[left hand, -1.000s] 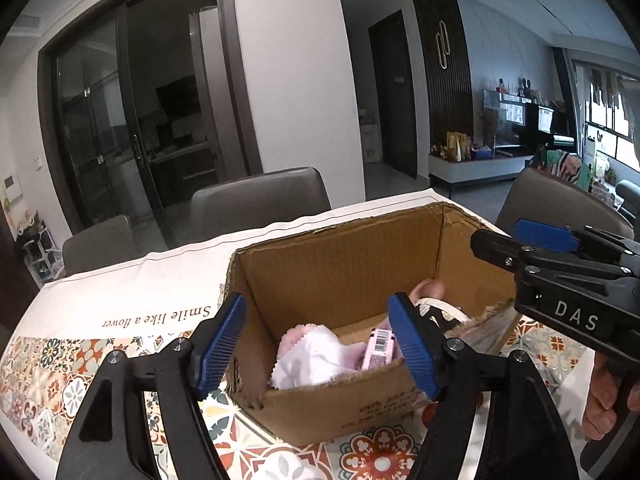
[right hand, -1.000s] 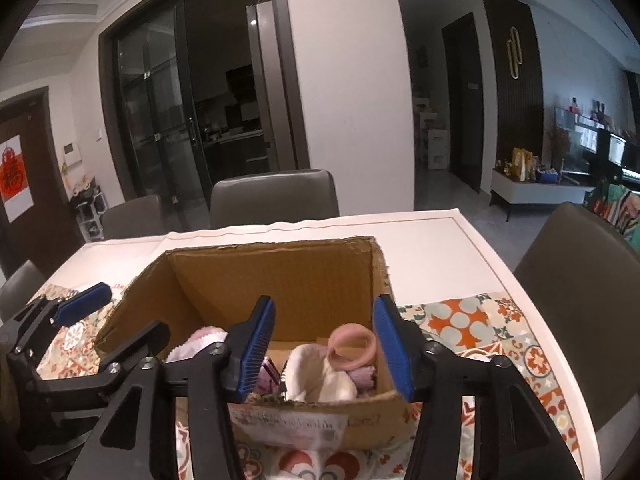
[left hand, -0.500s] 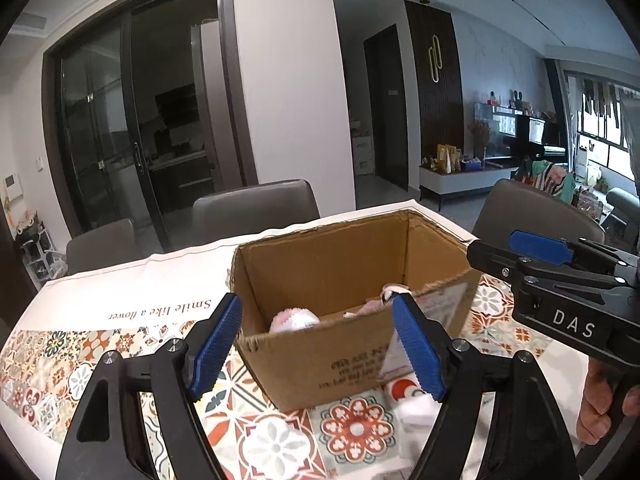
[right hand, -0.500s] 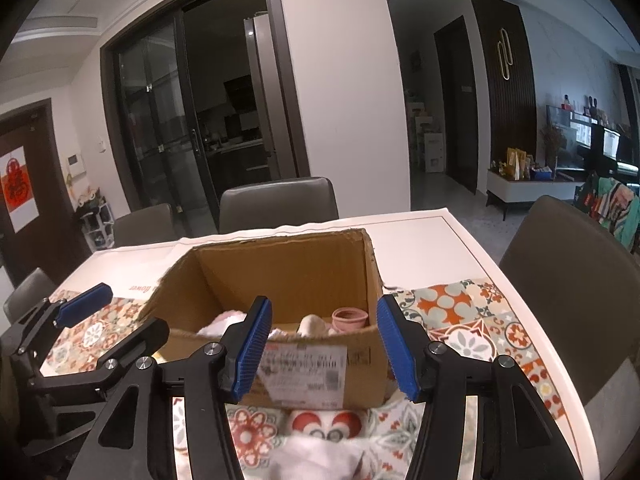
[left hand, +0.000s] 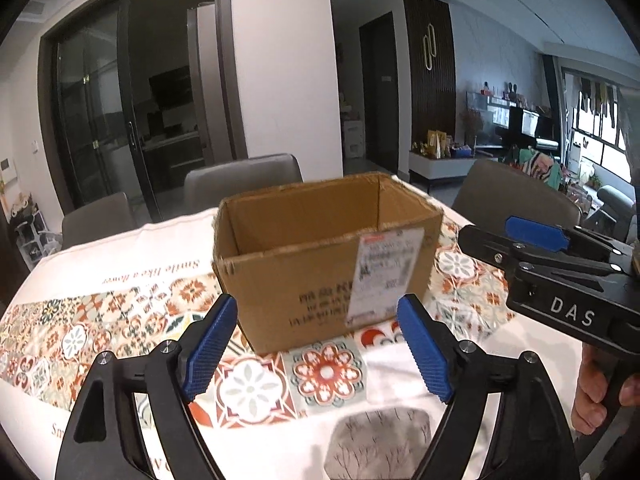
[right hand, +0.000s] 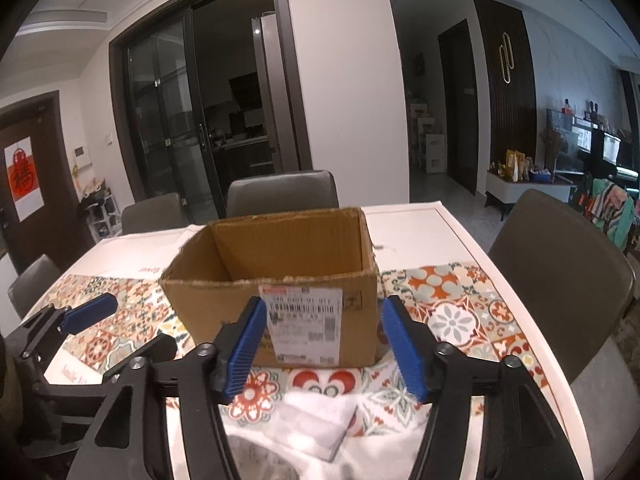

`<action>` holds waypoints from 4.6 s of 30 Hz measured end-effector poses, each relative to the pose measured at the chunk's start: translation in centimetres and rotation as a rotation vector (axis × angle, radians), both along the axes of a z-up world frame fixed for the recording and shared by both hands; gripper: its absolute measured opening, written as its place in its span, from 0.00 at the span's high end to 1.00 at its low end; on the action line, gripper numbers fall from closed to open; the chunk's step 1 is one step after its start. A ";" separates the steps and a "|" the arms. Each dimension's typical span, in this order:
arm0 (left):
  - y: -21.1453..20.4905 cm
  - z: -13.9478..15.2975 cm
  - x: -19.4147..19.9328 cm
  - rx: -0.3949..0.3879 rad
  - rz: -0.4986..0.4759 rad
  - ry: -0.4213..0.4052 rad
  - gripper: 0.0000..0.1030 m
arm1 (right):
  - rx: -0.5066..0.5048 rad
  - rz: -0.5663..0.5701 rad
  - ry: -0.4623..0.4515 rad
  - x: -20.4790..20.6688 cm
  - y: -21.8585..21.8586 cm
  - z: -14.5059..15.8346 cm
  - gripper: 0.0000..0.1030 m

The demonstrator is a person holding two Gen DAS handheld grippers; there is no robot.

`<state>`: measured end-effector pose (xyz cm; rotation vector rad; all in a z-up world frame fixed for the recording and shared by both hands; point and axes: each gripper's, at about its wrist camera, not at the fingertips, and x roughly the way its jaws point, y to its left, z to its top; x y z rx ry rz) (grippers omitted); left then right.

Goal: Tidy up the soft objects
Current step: 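Move both tools back toward the floral pouch and white cloth, then grasp the floral grey pouch with the left tool while the right tool grasps the white cloth, then lift the floral pouch and white cloth and carry both over the box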

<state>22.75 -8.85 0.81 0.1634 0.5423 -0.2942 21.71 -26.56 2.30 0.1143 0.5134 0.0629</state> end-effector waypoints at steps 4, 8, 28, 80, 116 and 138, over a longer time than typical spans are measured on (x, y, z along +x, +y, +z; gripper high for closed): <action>-0.6 -1.3 -0.6 0.008 -0.022 0.049 0.18 | -0.001 0.017 0.039 -0.5 -0.5 -1.2 0.39; -1.2 -2.3 -0.8 0.007 -0.044 0.100 0.13 | -0.002 0.036 0.072 -0.8 -0.9 -2.4 0.39; -3.4 -10.1 0.0 0.036 -0.117 0.406 0.06 | -0.019 0.140 0.278 1.1 -1.4 -9.1 0.31; 0.9 -10.7 -0.2 -0.085 -0.067 0.401 0.63 | -0.027 0.197 0.394 1.4 1.8 -12.3 0.90; 4.4 2.7 -3.1 -0.156 -0.031 -0.032 0.63 | 0.004 0.121 0.028 -3.8 4.5 0.8 0.90; 3.7 7.9 0.9 -0.111 -0.049 -0.223 0.63 | 0.006 0.094 -0.161 -1.0 3.7 6.6 0.90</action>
